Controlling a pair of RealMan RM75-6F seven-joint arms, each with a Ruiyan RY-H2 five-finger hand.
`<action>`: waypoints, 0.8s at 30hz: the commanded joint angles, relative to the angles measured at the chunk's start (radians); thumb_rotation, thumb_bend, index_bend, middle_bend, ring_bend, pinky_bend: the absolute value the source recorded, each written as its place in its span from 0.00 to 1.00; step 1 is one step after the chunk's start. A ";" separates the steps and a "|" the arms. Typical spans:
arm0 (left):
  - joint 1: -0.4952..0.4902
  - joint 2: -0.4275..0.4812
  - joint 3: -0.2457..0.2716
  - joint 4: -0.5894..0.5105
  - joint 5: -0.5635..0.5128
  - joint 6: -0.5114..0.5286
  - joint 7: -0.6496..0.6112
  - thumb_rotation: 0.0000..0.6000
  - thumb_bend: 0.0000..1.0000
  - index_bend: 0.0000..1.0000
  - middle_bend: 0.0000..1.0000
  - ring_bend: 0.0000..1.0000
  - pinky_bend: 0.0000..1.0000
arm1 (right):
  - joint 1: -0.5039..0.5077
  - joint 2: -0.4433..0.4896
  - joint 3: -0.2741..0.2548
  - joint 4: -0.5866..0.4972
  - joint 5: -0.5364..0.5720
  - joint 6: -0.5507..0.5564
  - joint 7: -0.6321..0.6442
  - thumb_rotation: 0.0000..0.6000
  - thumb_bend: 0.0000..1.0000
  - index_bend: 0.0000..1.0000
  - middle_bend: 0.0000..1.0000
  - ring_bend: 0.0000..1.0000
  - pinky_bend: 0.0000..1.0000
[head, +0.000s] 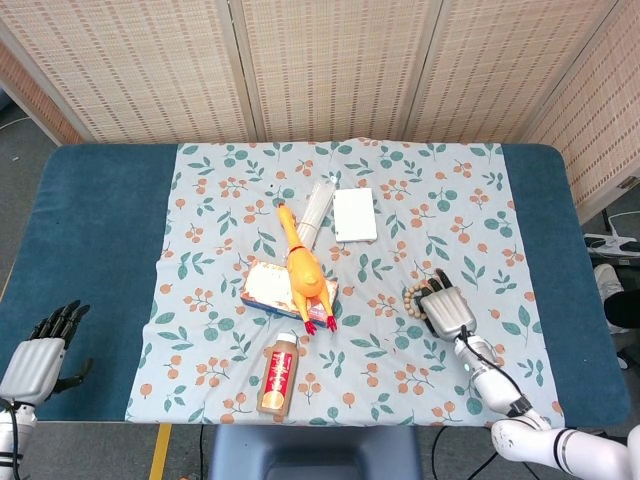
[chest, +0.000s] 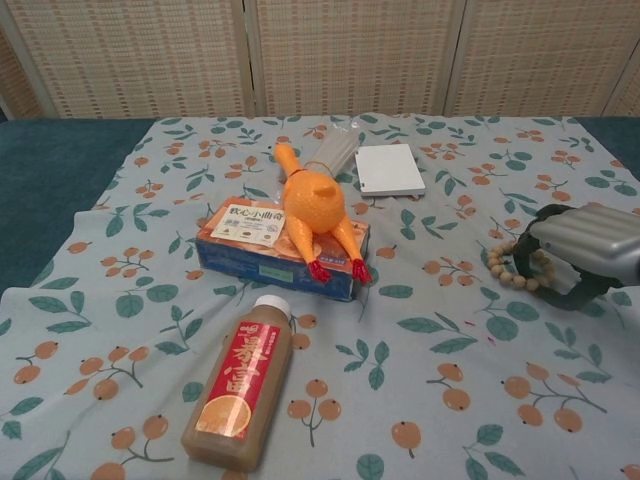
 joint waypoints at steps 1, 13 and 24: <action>0.003 -0.002 -0.003 0.001 -0.001 0.007 0.009 1.00 0.42 0.00 0.00 0.00 0.15 | -0.004 0.059 0.047 -0.108 0.056 -0.065 0.193 1.00 0.60 0.67 0.57 0.18 0.00; 0.012 -0.002 -0.007 -0.005 0.011 0.031 0.018 1.00 0.43 0.00 0.00 0.00 0.15 | -0.029 0.219 0.268 -0.279 0.208 -0.451 0.922 1.00 0.77 0.69 0.60 0.23 0.00; 0.015 -0.001 -0.010 -0.001 0.019 0.038 0.009 1.00 0.43 0.00 0.00 0.00 0.15 | -0.296 0.096 0.730 -0.284 0.264 -0.946 1.431 1.00 0.79 0.69 0.60 0.24 0.06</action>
